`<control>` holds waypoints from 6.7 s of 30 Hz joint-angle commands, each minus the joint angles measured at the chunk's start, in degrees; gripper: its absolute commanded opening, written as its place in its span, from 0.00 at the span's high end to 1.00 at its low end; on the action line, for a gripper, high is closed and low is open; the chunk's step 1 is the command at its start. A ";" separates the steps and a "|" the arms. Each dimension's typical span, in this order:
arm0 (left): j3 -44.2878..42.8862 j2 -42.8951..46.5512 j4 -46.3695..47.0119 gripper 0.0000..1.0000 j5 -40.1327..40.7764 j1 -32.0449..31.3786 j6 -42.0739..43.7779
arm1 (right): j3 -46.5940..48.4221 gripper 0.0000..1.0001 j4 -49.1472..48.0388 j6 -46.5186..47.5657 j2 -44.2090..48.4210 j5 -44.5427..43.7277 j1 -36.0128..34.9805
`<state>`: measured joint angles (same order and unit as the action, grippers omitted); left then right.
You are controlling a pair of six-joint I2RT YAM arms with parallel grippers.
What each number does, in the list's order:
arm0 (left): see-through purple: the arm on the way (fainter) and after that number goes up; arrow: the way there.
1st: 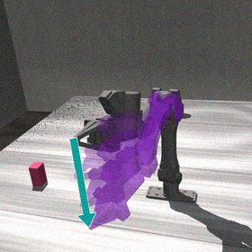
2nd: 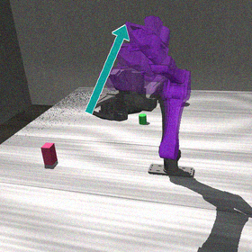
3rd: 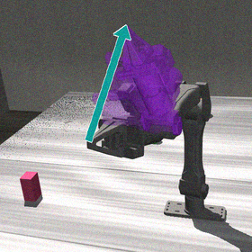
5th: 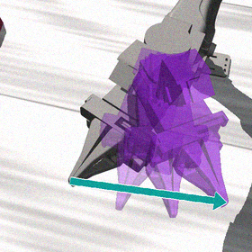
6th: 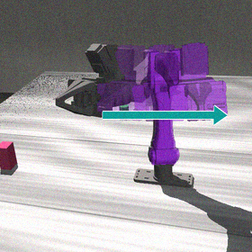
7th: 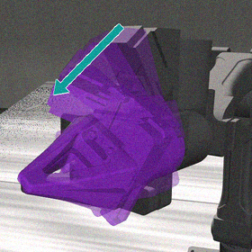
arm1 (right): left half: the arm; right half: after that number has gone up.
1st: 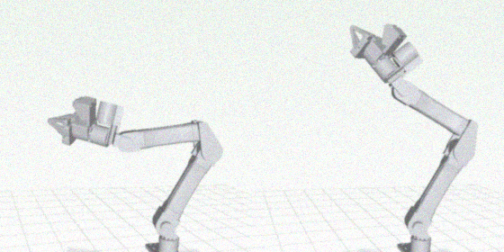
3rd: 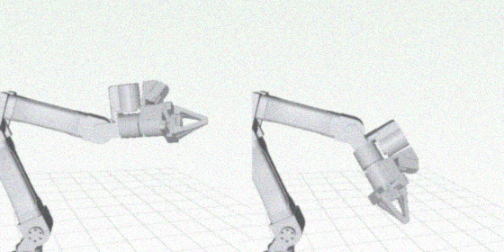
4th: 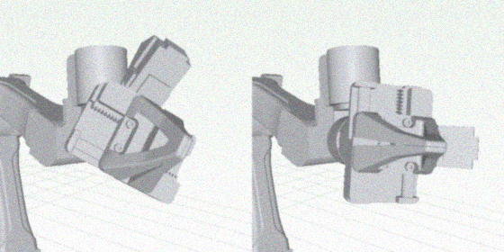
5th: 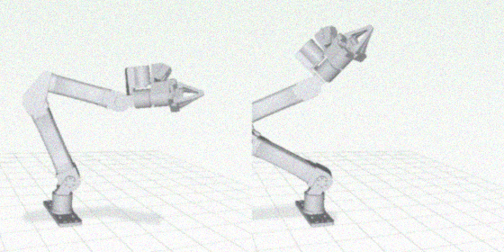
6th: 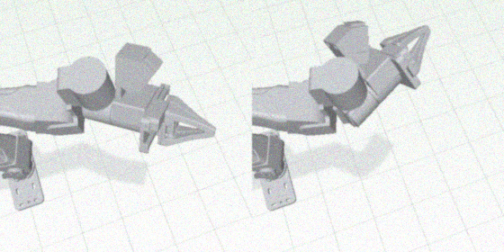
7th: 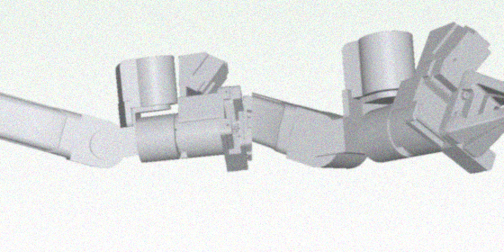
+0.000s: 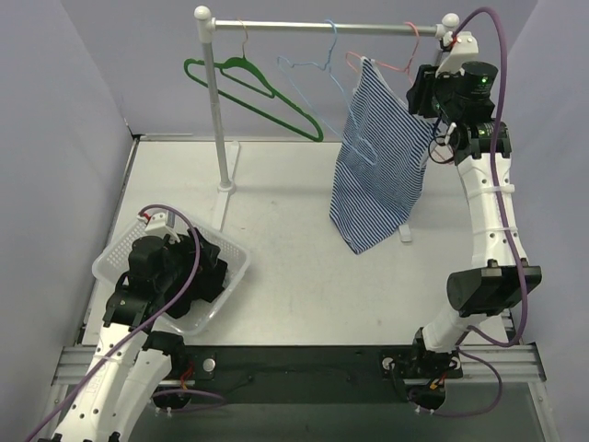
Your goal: Remove the tank top from the hanger
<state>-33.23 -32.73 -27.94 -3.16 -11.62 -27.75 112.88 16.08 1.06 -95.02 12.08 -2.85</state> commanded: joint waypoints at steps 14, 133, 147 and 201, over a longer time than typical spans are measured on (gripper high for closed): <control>0.19 -0.05 3.95 0.03 -1.41 0.19 1.29 | -2.31 1.00 -6.48 -0.09 3.52 3.31 0.74; -2.36 -8.32 43.59 0.27 -15.91 -27.23 -1.52 | -60.32 1.00 -13.18 -33.14 58.02 34.77 -30.37; -0.17 -2.08 40.43 0.23 -11.61 -27.23 -9.07 | -60.15 1.00 -12.21 -31.91 57.23 31.69 -31.42; -7.37 -7.78 21.62 1.00 6.76 -26.18 -4.07 | -55.49 1.00 -0.79 -25.50 67.60 24.22 -34.85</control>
<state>-36.99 -38.74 -2.59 -2.13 -39.07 -33.74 53.45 15.88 -26.15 -29.39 33.39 -37.23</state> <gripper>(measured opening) 0.030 0.073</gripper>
